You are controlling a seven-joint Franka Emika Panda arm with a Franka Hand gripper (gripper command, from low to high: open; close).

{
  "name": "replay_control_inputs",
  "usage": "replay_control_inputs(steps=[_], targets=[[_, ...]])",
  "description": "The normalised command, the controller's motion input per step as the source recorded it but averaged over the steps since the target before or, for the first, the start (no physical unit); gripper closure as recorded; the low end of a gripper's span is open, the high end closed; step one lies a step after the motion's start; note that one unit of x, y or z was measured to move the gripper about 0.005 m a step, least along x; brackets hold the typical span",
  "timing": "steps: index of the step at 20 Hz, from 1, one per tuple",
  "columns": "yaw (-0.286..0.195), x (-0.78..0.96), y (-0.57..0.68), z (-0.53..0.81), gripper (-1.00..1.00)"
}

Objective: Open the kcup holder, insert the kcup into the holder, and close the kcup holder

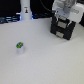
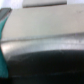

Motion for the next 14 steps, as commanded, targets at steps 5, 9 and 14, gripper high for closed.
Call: replay_control_inputs(steps=[5, 9, 14], targets=[[-0.074, 0.95, -0.32, 0.16, 1.00], [-0.068, 0.96, -0.30, 0.14, 1.00], [-0.073, 0.96, -0.31, 0.19, 1.00]])
